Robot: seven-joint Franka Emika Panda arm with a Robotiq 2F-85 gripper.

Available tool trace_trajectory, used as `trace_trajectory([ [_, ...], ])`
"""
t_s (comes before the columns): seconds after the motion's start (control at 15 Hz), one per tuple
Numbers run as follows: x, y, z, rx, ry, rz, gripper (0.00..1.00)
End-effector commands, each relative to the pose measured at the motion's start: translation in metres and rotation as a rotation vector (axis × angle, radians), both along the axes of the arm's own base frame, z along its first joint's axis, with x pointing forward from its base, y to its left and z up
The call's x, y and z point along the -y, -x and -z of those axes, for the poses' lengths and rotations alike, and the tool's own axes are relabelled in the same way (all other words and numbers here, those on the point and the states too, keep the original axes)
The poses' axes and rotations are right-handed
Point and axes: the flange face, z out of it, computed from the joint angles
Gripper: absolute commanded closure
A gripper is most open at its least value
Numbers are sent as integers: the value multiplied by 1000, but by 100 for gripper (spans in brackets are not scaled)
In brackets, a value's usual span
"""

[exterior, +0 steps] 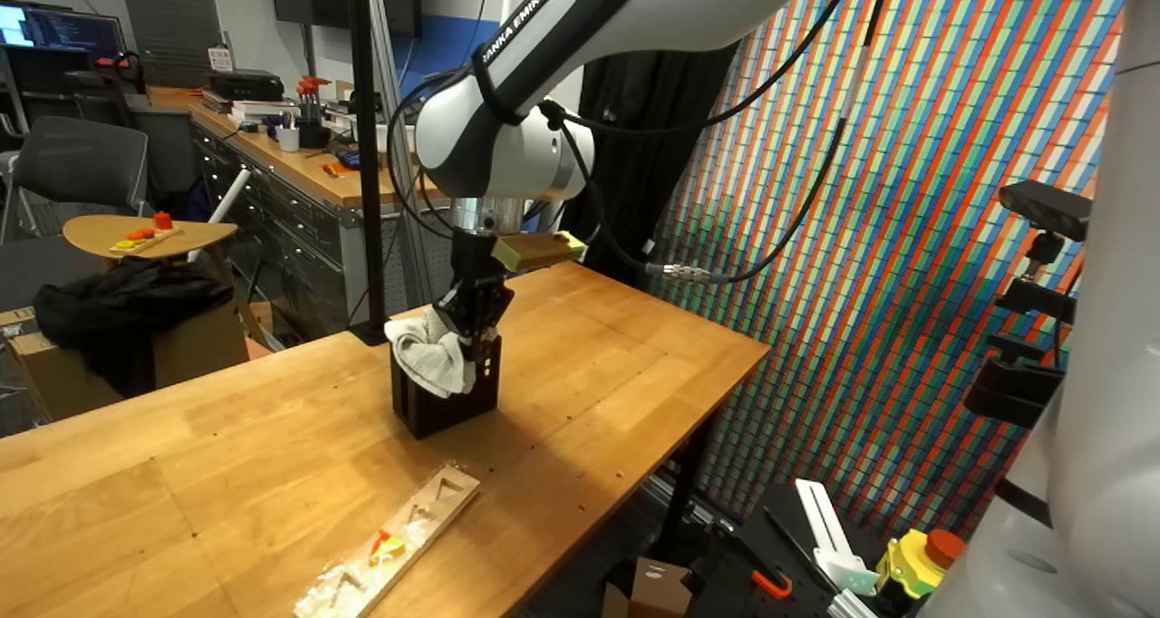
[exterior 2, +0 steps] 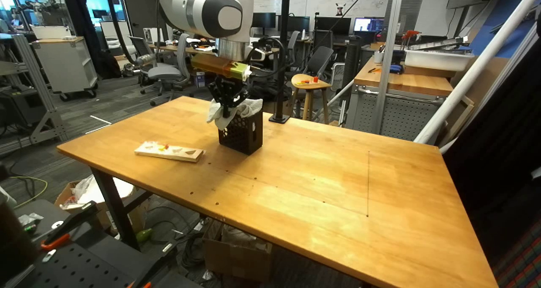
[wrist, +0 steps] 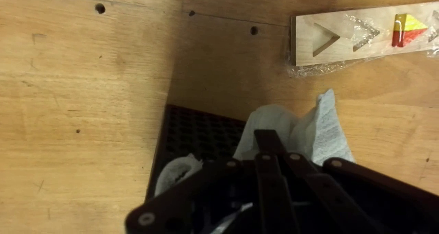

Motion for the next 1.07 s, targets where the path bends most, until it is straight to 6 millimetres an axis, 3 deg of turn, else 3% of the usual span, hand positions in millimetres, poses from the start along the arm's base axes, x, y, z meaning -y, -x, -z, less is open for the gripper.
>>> trace_trajectory([
  [0.0,-5,-7,-5,43,-27,-9,100],
  [0.6,2,-23,-33,101,-20,-26,100],
  [1.0,10,-27,-31,111,-64,-4,100],
])
